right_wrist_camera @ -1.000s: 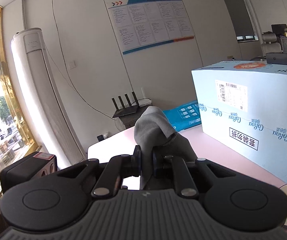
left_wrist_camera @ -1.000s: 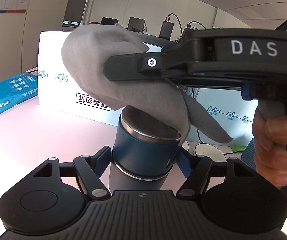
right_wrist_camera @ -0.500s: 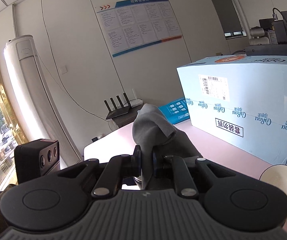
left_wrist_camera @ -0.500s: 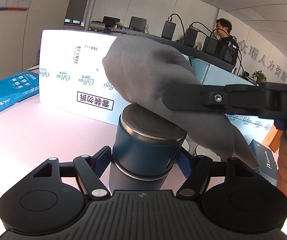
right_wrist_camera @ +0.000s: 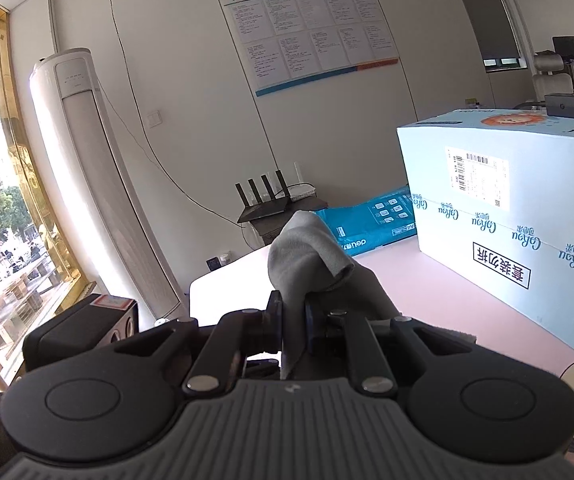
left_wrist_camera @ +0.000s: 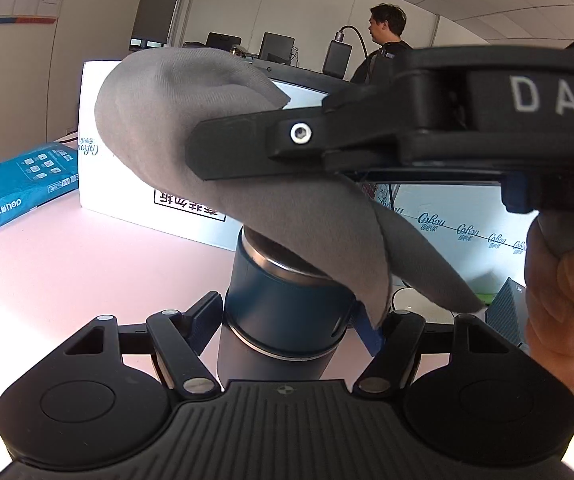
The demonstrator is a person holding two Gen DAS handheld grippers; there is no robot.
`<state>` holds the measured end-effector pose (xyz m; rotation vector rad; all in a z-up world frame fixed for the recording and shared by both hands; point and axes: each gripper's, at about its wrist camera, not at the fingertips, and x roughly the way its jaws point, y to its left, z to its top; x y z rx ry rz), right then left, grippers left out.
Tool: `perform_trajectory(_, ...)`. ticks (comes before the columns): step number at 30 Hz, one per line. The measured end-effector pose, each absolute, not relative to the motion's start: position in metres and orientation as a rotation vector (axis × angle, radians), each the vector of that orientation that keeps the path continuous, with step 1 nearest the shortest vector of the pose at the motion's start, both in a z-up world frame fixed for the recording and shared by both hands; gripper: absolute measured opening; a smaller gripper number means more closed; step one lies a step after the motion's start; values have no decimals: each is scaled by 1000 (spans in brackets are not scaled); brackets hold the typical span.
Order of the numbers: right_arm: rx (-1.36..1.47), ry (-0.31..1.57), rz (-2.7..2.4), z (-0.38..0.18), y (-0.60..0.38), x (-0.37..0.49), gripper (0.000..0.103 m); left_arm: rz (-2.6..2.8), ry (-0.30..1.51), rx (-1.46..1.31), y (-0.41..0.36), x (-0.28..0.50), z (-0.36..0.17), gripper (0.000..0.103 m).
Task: Clean container
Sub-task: 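Keep rubbing the cloth across the lid top with the right gripper while the left gripper holds the bottle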
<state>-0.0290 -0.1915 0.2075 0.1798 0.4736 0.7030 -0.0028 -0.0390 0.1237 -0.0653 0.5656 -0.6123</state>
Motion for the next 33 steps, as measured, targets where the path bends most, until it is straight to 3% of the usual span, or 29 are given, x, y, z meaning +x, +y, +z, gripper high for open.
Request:
perform_trajectory(17,265,459,582,195,-241,-51,15,-615,567,-62,-39,-4,122,66)
perform_trajectory(33,242,459,770,204,-201,-49,15,-608,578,-40,-43,-3,120,66)
